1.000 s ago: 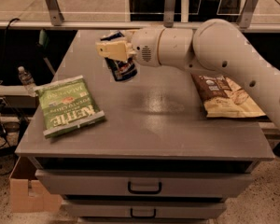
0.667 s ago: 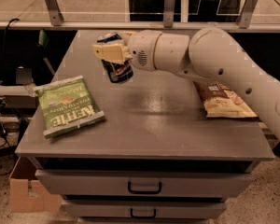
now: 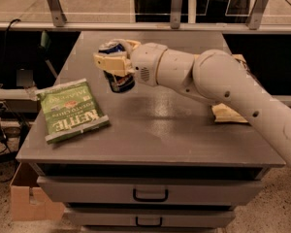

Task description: Place pepsi can upright

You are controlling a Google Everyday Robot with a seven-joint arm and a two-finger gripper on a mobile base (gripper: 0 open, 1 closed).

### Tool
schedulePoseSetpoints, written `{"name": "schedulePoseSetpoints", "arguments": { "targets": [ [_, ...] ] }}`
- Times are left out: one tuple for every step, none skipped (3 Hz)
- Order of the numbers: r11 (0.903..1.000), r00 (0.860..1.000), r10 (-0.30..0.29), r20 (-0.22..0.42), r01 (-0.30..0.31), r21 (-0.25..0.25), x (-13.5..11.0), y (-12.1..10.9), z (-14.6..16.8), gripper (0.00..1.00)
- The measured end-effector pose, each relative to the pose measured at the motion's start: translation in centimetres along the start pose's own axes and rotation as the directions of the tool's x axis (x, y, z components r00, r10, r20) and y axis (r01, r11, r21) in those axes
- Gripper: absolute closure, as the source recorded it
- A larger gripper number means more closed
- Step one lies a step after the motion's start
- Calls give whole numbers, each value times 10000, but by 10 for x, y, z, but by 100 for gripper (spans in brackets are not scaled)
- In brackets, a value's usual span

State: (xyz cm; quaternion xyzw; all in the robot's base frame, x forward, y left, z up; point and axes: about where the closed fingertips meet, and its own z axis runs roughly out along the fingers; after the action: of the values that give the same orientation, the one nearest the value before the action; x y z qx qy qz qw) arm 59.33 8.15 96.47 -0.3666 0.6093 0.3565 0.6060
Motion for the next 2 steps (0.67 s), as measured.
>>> {"name": "schedulePoseSetpoints", "arguments": {
  "targets": [
    [9998,9996,-210,179,210,-8,11,6,-5,100],
    [9992,9984,-402,408,401,18,25,8,-14,100]
  ]
}}
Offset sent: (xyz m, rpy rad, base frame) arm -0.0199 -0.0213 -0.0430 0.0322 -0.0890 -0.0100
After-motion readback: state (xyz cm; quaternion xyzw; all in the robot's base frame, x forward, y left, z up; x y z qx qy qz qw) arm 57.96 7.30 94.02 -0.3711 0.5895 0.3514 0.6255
